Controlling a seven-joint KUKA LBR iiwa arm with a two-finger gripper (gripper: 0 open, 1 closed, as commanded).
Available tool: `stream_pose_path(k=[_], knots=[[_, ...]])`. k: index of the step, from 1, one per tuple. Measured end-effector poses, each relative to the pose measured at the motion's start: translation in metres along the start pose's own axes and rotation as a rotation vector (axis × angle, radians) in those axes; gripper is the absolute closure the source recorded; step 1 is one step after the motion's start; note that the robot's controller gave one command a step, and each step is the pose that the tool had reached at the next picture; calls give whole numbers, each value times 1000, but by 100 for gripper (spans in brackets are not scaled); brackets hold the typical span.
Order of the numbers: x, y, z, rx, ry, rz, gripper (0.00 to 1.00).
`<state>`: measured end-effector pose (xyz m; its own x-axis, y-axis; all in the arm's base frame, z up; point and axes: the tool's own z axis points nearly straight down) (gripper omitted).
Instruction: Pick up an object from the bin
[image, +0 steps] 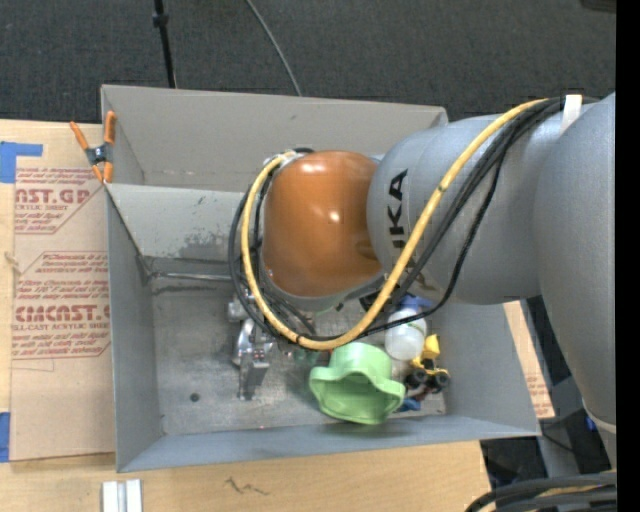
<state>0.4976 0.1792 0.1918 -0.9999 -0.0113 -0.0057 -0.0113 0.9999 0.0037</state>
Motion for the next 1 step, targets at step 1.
stream_pose_path(k=[1], knots=[[-37, -21, 64, 2, -1, -43, 0]])
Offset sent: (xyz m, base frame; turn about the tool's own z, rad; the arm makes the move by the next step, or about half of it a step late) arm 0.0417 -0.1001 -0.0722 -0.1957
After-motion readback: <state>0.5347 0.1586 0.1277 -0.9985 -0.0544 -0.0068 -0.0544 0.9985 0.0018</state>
